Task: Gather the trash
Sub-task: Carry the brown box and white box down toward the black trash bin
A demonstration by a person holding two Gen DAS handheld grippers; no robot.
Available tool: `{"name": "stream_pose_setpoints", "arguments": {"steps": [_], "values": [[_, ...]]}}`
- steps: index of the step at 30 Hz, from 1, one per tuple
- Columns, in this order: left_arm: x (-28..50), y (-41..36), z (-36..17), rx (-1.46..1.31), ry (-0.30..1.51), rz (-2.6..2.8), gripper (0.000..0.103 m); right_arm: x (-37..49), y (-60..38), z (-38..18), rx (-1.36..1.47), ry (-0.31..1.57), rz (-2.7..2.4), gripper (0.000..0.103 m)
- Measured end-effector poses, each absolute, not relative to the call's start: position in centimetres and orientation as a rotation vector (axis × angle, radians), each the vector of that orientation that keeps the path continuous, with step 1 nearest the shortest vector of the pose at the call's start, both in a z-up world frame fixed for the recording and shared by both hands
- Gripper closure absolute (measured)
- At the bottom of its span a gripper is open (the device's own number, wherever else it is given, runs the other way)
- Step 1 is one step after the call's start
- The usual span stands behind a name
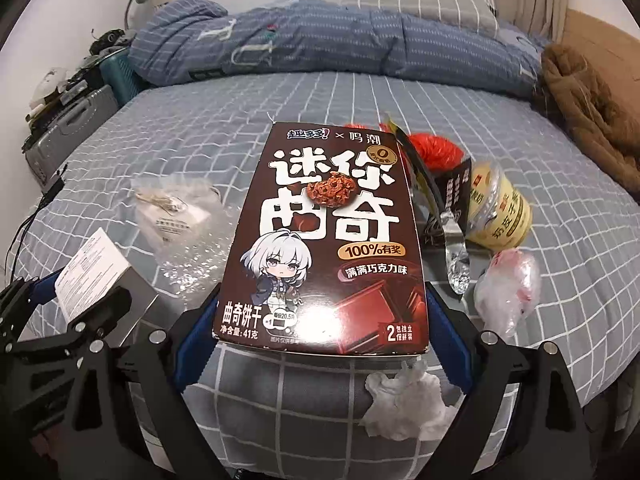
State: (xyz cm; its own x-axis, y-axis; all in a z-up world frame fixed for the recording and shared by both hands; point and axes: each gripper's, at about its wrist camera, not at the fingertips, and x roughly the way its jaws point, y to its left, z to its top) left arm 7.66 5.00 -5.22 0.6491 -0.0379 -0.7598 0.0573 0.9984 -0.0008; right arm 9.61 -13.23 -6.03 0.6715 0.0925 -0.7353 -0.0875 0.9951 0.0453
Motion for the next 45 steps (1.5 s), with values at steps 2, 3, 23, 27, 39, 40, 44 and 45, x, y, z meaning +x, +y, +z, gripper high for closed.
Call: {"name": "stream_pose_setpoints", "arguments": {"steps": [2,3,23,27,39,40,44,45], "values": [[7.4,5.1,-4.8,0.022,0.854,-0.050,0.024,9.1,-13.2,-5.6,0.005,0.818,0.105,0.015],[7.3,5.1,-4.6,0.023,0.849,-0.049,0.024,8.9,-13.2,-5.4,0.004,0.814,0.107,0.015],[1.2,5.2,-1.8,-0.013,0.796,-0.036,0.024,2.1,-13.3,-2.1,-0.038,0.709,0.115,0.015],[-0.5,5.1,-1.4,-0.035,0.788,-0.038,0.024,0.3,-13.8,-1.9,-0.037,0.701,0.104,0.015],[-5.7,4.0,-2.0,-0.057,0.802,-0.042,0.024,-5.0,-15.5,-2.2,-0.024,0.677,0.072,0.015],[-6.1,3.9,-2.2,-0.057,0.805,-0.044,0.024,-5.4,-15.6,-2.3,-0.023,0.680,0.071,0.015],[-7.5,3.9,-2.9,-0.036,0.812,-0.028,0.024,-7.1,-15.9,-3.3,-0.031,0.701,0.069,0.015],[-7.8,4.0,-3.1,-0.040,0.816,-0.026,0.024,-7.7,-15.9,-3.7,-0.032,0.707,0.073,0.015]]}}
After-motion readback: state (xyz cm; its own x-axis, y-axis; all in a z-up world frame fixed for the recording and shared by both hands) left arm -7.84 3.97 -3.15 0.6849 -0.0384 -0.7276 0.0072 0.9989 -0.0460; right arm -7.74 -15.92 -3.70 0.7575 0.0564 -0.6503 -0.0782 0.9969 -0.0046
